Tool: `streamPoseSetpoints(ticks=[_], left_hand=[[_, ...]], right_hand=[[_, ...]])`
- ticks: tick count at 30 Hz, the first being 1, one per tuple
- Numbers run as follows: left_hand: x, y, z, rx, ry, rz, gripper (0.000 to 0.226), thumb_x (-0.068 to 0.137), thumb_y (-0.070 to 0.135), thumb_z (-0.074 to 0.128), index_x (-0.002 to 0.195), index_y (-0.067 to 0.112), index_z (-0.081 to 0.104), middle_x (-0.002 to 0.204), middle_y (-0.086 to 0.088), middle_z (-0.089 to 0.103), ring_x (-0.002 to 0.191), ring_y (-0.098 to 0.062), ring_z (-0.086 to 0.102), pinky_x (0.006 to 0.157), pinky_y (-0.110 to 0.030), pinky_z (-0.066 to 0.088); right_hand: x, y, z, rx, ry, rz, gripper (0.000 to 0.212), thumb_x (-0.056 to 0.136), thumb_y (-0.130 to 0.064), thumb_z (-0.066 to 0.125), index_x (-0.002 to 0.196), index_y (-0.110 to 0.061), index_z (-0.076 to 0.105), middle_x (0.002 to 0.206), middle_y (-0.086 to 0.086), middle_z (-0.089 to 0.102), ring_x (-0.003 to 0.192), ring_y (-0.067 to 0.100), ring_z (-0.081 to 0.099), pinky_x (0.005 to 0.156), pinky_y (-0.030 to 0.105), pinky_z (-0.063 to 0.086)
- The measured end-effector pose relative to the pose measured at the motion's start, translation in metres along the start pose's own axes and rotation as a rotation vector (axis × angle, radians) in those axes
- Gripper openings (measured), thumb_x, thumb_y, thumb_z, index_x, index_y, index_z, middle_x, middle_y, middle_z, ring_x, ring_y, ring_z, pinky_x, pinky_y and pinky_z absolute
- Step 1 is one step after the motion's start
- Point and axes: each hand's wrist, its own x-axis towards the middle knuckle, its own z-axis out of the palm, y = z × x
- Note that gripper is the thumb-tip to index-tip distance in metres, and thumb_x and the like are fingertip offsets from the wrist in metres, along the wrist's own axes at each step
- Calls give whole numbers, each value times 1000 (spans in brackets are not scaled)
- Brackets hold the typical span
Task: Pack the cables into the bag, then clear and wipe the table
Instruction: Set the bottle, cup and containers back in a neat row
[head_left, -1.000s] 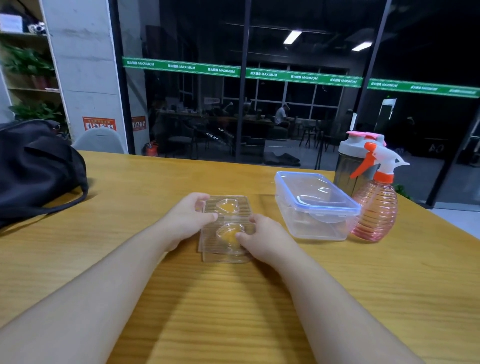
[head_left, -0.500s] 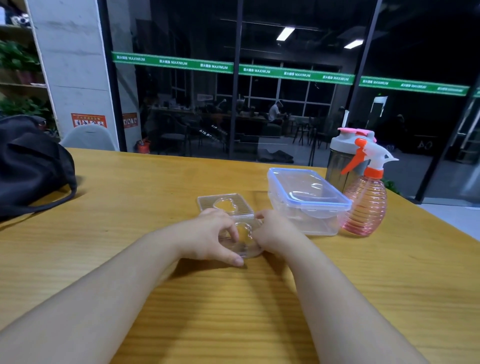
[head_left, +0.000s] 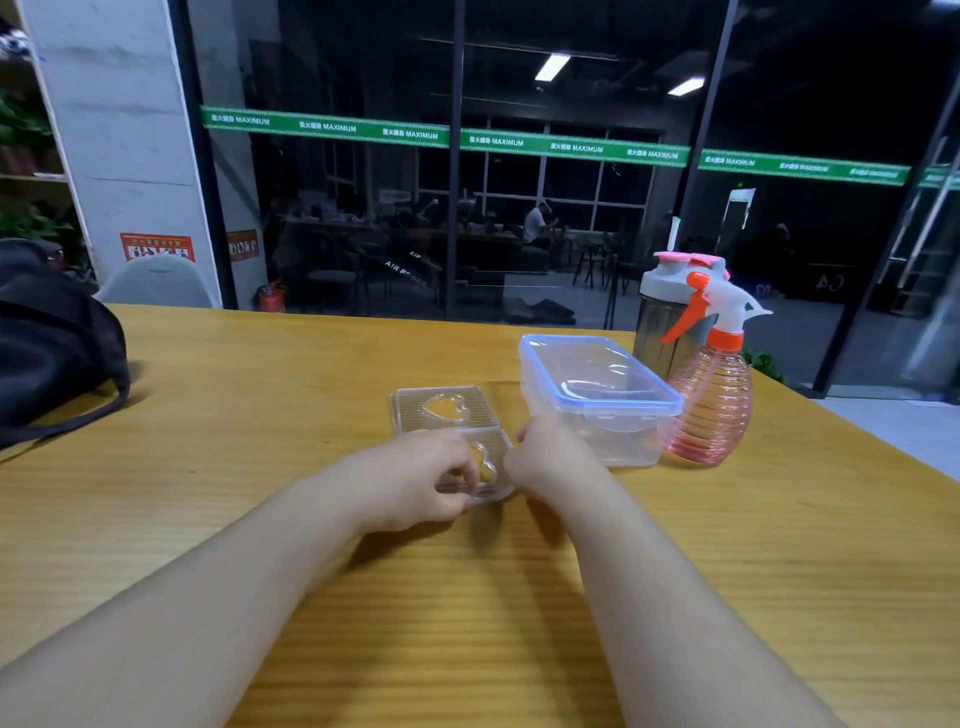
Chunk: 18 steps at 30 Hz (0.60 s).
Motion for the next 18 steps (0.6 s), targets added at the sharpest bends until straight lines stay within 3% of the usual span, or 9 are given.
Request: streamPoseSetpoints(ticks=[4,11,15,18], left_hand=[[3,0,4,51,59,12,29,94,23,50,122,20,57,127,6,48,119,-9,42,96,-13,25],[10,-9,12,10,94,-19,30,97,18,45,125,23,56,129,6,44,123,-10,35,89,-6,18],[12,-15,13,-12,113,-30,31,99,23,41,124,31,57,123,9,47,119,-8,36,91,-9,21],[14,-21,17,28,124,-74,43,97,9,41,129,35,51,125,10,45,121,-9,34,99,-17,27]], right_hand=[[-1,0,-1,-137,-49,-23,25,92,-14,49,113,-8,60,117,9,63,114,27,56,89,29,43],[4,3,6,-172,-14,-56,28,92,-16,49,119,-9,55,120,10,62,116,27,55,89,29,42],[9,3,10,-184,-13,-81,39,93,-17,46,131,-16,51,131,4,55,123,24,48,97,27,38],[11,3,15,-168,29,-125,41,93,-19,45,133,-22,50,136,4,50,128,24,39,103,27,32]])
